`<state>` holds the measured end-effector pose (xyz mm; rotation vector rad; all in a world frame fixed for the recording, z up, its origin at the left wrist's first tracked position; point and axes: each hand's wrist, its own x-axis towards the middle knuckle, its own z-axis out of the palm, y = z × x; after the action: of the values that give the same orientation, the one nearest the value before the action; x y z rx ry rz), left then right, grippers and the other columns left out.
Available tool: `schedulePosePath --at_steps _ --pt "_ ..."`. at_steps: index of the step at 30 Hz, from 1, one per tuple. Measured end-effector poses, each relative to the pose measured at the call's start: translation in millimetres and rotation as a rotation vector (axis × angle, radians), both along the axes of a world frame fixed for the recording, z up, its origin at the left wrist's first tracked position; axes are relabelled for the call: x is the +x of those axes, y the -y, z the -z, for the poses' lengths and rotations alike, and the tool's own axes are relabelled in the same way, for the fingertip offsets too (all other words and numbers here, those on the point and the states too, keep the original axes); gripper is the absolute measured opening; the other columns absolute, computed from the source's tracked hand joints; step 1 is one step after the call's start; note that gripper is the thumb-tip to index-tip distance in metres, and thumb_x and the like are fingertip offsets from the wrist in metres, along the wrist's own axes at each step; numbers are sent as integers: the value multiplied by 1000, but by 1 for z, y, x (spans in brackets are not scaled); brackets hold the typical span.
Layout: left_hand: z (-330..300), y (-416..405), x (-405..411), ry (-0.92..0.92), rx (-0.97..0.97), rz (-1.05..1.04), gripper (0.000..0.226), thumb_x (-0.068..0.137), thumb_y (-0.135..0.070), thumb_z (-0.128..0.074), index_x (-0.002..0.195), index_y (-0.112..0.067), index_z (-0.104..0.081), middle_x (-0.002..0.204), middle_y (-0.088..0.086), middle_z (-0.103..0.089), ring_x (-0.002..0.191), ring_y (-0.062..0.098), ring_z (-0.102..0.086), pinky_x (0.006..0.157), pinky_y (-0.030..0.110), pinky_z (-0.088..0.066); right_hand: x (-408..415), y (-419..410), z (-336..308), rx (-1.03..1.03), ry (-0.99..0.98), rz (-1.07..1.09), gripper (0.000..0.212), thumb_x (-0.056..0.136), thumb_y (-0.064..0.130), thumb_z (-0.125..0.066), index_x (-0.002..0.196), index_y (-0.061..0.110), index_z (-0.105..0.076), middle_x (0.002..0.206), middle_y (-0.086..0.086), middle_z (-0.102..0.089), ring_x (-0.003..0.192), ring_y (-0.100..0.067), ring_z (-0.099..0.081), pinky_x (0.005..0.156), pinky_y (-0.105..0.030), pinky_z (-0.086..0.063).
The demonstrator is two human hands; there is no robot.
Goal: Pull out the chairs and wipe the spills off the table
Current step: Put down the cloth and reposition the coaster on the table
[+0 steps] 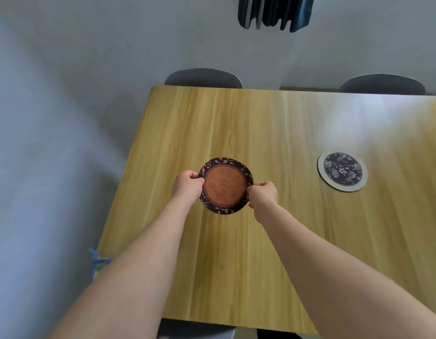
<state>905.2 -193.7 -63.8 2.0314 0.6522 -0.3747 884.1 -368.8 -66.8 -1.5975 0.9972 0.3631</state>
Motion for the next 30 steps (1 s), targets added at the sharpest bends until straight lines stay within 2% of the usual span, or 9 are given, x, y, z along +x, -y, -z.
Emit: schedulePosePath --at_steps 13,16,18,20,21,24,26,28,30 --pt "57 166 96 -14 -82 -83 10 92 -14 -61 82 -19 -61 87 1 -66 73 18 -56 67 29 -45 74 157 55 28 -21 65 18 82 4 -46 94 16 -52 92 -8 -63 66 -20 -50 57 -30 -42" --pt "71 172 115 -80 10 -60 6 90 -12 -61 88 -18 -62 101 5 -68 86 23 -59 76 31 -49 81 175 77 64 -65 45 16 80 9 -50 88 19 -58 82 -6 -65 69 -23 -57 66 -35 -48" --pt "74 171 123 -126 221 -17 18 88 -14 -57 105 -17 -62 116 5 -63 100 26 -57 86 34 -48 80 191 85 52 -99 15 18 80 13 -51 94 17 -61 78 -5 -64 67 -24 -57 69 -37 -52" --pt "70 183 124 -95 467 72 31 87 -17 -53 117 -19 -58 127 5 -54 115 28 -52 93 37 -44 80 219 87 -51 -76 53 22 83 15 -50 102 16 -61 87 -4 -64 75 -23 -58 73 -38 -51" --pt "66 194 123 -50 476 91 30 89 -17 -51 118 -20 -58 126 4 -54 115 28 -52 91 36 -45 79 234 84 -131 -54 85 23 85 17 -50 106 17 -60 96 -3 -63 82 -23 -58 75 -36 -49" --pt "60 256 118 -85 145 126 24 91 -16 -47 110 -21 -60 107 2 -65 92 24 -64 69 31 -50 76 290 77 -367 -86 216 40 85 20 -50 125 20 -55 128 -8 -51 108 -30 -54 93 -39 -45" --pt "62 301 114 -185 -88 153 29 88 -16 -51 115 -19 -61 104 3 -65 91 24 -65 75 35 -54 76 317 76 -429 -204 258 50 86 18 -50 136 17 -47 139 -14 -43 123 -36 -46 102 -41 -39" --pt "70 336 110 -240 -182 175 40 84 -20 -55 124 -16 -57 109 3 -64 92 24 -68 80 36 -57 79 333 80 -417 -261 288 48 84 15 -50 132 11 -52 135 -17 -49 119 -38 -50 98 -39 -41" --pt "79 359 107 -248 -203 147 34 81 -23 -55 116 -18 -55 101 2 -66 85 24 -73 76 33 -56 81 343 85 -407 -246 272 39 78 11 -51 114 9 -65 117 -18 -62 99 -36 -59 82 -34 -46"
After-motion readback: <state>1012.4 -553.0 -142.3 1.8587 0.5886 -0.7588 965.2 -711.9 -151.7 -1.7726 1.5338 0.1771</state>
